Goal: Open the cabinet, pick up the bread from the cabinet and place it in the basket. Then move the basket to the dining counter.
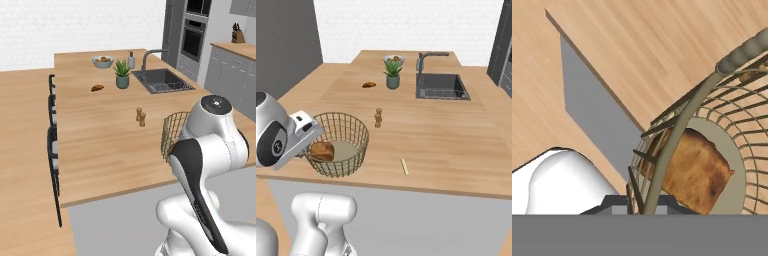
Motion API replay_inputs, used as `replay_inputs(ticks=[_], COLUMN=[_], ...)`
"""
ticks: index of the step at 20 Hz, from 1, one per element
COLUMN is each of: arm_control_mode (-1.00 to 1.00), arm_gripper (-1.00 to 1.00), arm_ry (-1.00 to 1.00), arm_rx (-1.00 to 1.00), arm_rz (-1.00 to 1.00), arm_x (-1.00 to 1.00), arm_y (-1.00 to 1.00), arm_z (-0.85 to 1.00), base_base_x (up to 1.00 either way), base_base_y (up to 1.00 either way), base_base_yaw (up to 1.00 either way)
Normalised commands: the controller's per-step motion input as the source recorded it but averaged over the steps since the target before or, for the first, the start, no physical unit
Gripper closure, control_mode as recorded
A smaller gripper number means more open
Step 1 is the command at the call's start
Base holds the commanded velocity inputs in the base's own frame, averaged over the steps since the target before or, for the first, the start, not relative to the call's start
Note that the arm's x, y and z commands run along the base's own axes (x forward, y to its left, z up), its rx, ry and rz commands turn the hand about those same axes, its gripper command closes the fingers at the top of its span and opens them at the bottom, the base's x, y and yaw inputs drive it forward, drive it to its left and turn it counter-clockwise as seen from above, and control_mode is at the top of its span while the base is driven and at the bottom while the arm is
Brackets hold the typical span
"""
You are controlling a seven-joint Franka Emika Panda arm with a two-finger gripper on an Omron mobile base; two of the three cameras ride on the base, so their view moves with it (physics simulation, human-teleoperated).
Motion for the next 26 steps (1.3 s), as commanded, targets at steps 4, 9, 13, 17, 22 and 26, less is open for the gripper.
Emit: replay_inputs(ticks=[4, 9, 13, 17, 22, 26], arm_control_mode=[-1.0, -1.0, -1.0, -1.0, -1.0, -1.0], arm_gripper=[1.0, 1.0, 1.0, 1.0, 1.0, 1.0], arm_ry=[0.0, 0.06, 0.12, 0.06, 0.03, 0.02], arm_rx=[0.0, 0.0, 0.0, 0.0, 0.0, 0.0], arm_rz=[0.04, 0.04, 0.01, 0.0, 0.0, 0.0], arm_x=[0.29, 1.0, 1.0, 1.0, 1.0, 0.96], arm_y=[0.25, 0.42, 0.35, 0.2, 0.08, 0.0], arm_z=[-0.06, -0.36, -0.48, -0.58, -0.65, -0.75], base_base_x=[0.0, 0.0, 0.0, 0.0, 0.0, 0.0], base_base_y=[0.0, 0.0, 0.0, 0.0, 0.0, 0.0], base_base_yaw=[0.0, 0.0, 0.0, 0.0, 0.0, 0.0])
